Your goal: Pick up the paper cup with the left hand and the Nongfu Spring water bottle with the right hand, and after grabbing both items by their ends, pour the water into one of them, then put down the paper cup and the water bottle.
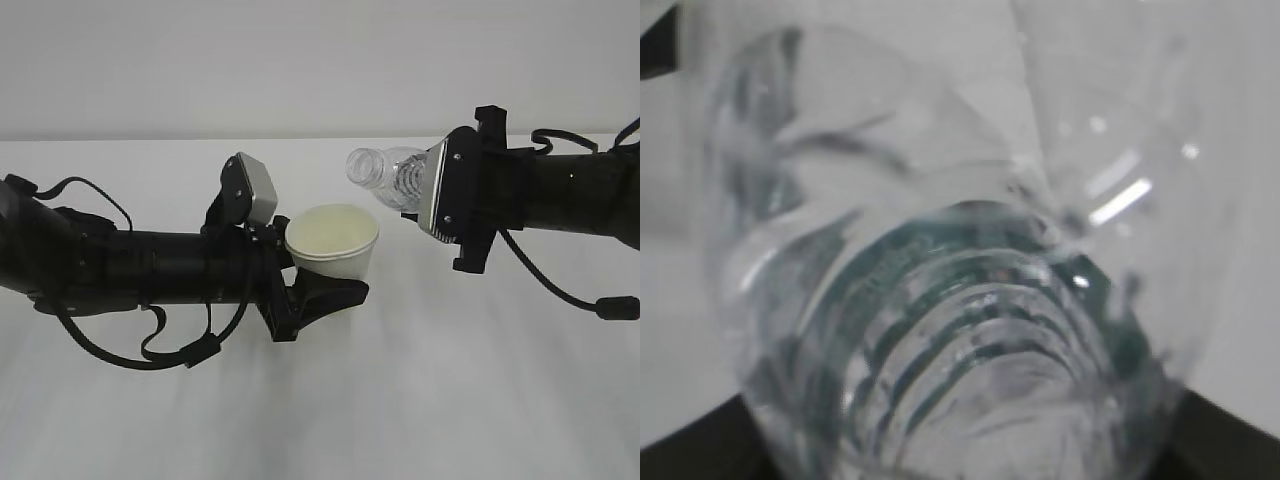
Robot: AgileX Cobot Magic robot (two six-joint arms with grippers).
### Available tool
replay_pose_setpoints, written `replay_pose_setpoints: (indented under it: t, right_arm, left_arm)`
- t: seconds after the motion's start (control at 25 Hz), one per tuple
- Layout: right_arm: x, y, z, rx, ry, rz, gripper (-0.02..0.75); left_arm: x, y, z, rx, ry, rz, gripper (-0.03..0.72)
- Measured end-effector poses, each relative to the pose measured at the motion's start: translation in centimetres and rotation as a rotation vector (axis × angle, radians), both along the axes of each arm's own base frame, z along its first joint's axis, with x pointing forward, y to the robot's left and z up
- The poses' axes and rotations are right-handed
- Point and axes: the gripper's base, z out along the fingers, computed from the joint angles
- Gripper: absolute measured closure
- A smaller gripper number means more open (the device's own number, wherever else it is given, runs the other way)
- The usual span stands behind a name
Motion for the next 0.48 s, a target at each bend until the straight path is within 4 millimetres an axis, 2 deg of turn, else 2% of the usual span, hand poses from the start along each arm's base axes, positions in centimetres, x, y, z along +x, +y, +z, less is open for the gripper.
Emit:
replay_pose_setpoints:
  t: [0.48]
  right_arm:
    - [0.02,0.00,0.02,-0.045,-0.033,0.028,0.272]
  left_arm:
    - [-0.23,-0.09,0.11,-0.011,-0.008,-0.029,0.198]
